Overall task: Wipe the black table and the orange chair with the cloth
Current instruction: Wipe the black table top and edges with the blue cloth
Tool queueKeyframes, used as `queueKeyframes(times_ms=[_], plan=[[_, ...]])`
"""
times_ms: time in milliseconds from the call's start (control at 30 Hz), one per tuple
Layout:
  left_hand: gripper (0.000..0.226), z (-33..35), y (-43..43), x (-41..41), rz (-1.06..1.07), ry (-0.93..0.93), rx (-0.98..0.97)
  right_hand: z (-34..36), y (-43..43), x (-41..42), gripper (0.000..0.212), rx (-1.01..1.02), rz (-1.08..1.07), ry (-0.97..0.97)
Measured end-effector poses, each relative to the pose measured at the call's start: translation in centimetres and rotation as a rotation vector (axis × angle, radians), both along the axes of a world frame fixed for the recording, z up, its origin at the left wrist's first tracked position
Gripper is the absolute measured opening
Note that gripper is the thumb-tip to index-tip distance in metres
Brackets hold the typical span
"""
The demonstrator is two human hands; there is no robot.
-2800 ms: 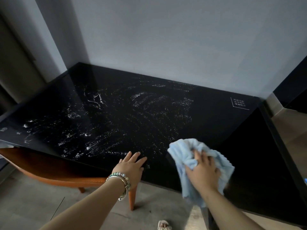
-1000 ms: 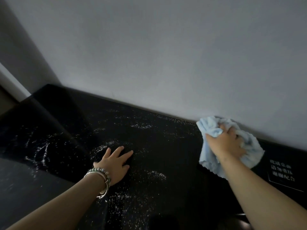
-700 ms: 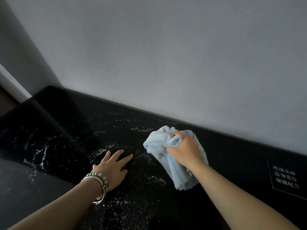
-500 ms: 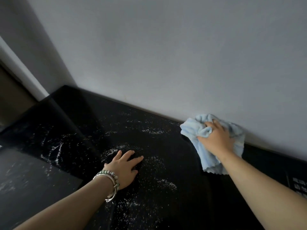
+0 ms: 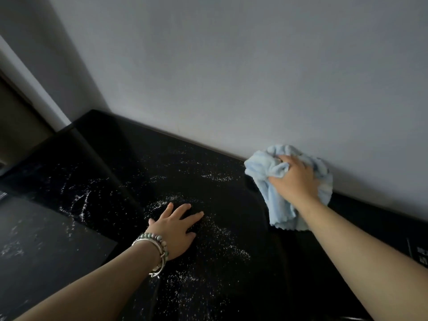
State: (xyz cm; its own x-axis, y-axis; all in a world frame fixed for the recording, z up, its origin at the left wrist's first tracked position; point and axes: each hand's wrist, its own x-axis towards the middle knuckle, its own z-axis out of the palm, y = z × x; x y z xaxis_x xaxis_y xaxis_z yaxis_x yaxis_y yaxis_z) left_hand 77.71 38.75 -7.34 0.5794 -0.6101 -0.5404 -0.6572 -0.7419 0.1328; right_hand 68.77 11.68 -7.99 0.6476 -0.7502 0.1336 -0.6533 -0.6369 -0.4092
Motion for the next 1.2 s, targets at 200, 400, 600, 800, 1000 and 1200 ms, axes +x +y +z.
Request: queueKeyframes(times_ms=[200,400,600,800,1000,1200], plan=[[0.050,-0.1,0.0,0.2,0.034,0.024,-0.030,-1.1,4.7,2.0,0.045,-0.052,0.295,0.136],[0.052,-0.3,0.1,0.1,0.039,0.015,-0.046,2.6,5.0,-1.0,0.023,0.379,0.543,0.149],[0.052,-0.2,0.1,0.2,0.047,0.034,-0.036,-0.8,3.8,0.8,0.044,-0.004,0.243,0.247],[0.052,-0.2,0.1,0.0,0.033,0.016,-0.049,-2.1,10.1,-4.2,0.046,-0.056,0.566,0.117],[0.053,-0.4,2.0,-1.1,-0.016,-0.009,-0.075,0.1,5.6,-3.3,0.020,-0.001,0.257,-0.074],[0.052,-0.6,4.4,-2.8,-0.062,-0.029,-0.096,-2.2,6.7,-3.6,0.044,-0.045,0.139,0.252]])
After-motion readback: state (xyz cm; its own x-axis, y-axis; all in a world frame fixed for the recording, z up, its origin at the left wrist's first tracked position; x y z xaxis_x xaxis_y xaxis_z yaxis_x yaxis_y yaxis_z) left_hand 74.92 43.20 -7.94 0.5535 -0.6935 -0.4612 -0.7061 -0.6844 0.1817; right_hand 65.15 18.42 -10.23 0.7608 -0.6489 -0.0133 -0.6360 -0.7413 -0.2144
